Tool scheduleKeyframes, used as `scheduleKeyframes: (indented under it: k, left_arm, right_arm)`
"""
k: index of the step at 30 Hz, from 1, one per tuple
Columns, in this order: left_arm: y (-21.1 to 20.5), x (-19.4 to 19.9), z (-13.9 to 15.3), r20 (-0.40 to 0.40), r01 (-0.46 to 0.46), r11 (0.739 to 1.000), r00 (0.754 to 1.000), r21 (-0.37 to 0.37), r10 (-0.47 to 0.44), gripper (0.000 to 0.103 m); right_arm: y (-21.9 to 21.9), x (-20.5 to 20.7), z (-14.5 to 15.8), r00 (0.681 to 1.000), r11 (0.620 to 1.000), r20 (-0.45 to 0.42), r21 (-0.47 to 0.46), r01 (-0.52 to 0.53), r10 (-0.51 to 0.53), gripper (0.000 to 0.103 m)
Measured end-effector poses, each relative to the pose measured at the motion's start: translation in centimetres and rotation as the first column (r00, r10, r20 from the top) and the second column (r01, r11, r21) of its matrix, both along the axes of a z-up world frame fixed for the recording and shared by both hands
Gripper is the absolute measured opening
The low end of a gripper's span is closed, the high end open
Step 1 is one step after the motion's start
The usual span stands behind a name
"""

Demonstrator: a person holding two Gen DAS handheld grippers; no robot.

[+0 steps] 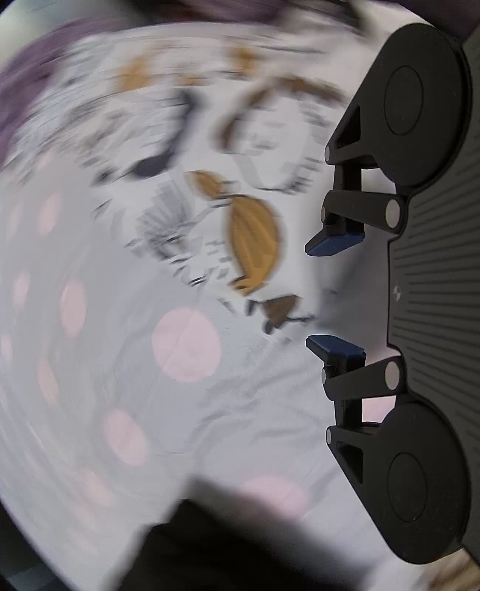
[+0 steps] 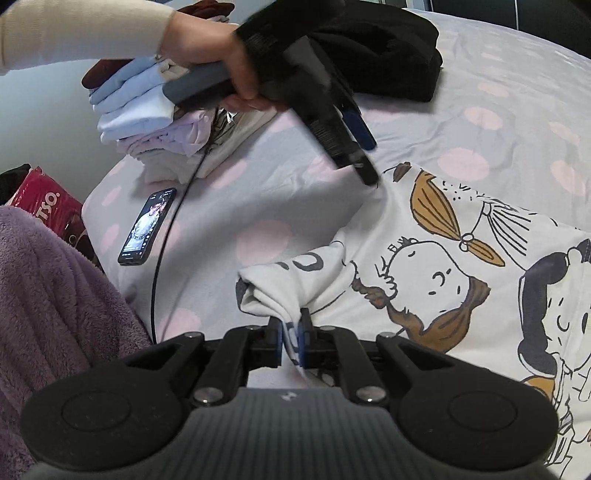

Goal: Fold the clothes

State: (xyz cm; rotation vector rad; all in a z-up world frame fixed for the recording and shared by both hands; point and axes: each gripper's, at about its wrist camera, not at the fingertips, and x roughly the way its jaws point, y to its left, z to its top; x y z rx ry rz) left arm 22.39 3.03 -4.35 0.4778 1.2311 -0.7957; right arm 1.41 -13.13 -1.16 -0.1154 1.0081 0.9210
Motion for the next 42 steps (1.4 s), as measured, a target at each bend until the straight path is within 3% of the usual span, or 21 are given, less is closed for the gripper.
scheduleKeyframes:
  k: [4,9,12,14,18,27,32,38,42]
  left_arm:
    - [0.6,1.9,-1.6,-0.106,-0.189,0.98,0.978,-0.063,0.182,0.045]
    - [1.6,2.7,-4.0,-0.154,-0.321,0.945,0.939,-0.064,0.308,0.045]
    - [1.1,2.5,-4.5,-0.145,-0.312,0.946,0.944,-0.092,0.297,0.042]
    - [0.3,2.2,-4.6,-0.133,-0.291,0.951,0.952,-0.107,0.276,0.025]
    - [-0.8,1.6,-4.3,-0.079,-0.26,0.963,0.964,-0.076,0.254,0.01]
    - [-1.0,1.3,1.4,0.046,-0.23,0.973,0.972,0.009,0.229,0.006]
    - [1.4,0.9,4.8,0.123,-0.235,0.97,0.966,0.067,0.226,0.006]
    - [5.3,-0.1,5.9,0.135,-0.266,0.952,0.96,0.153,0.246,0.006]
    - [8.0,-1.2,5.6,0.159,-0.296,0.925,0.951,0.24,0.263,0.006]
  right_arm:
    - [0.0,0.1,-0.2,1.0,1.0,-0.003,0.002,-0.005,0.005,0.009]
    - [-0.1,0.2,-0.2,1.0,1.0,-0.006,0.008,-0.005,0.005,0.009]
    - [-0.1,0.4,-0.4,1.0,1.0,-0.015,0.009,-0.005,0.005,0.009]
    - [0.0,0.4,-0.6,1.0,1.0,-0.019,0.004,-0.007,0.007,0.009]
    - [0.3,0.3,-0.8,1.0,1.0,-0.02,-0.012,-0.01,0.01,0.009]
    - [1.8,-0.8,0.9,0.998,0.999,0.044,-0.007,-0.043,0.043,0.01]
    - [4.0,-1.4,2.6,0.994,0.996,0.079,0.046,-0.082,0.078,0.01]
    - [8.2,-2.2,3.2,0.988,0.985,0.071,0.098,-0.141,0.134,0.01]
    - [11.5,-3.1,3.3,0.979,0.97,0.063,0.134,-0.202,0.195,0.01]
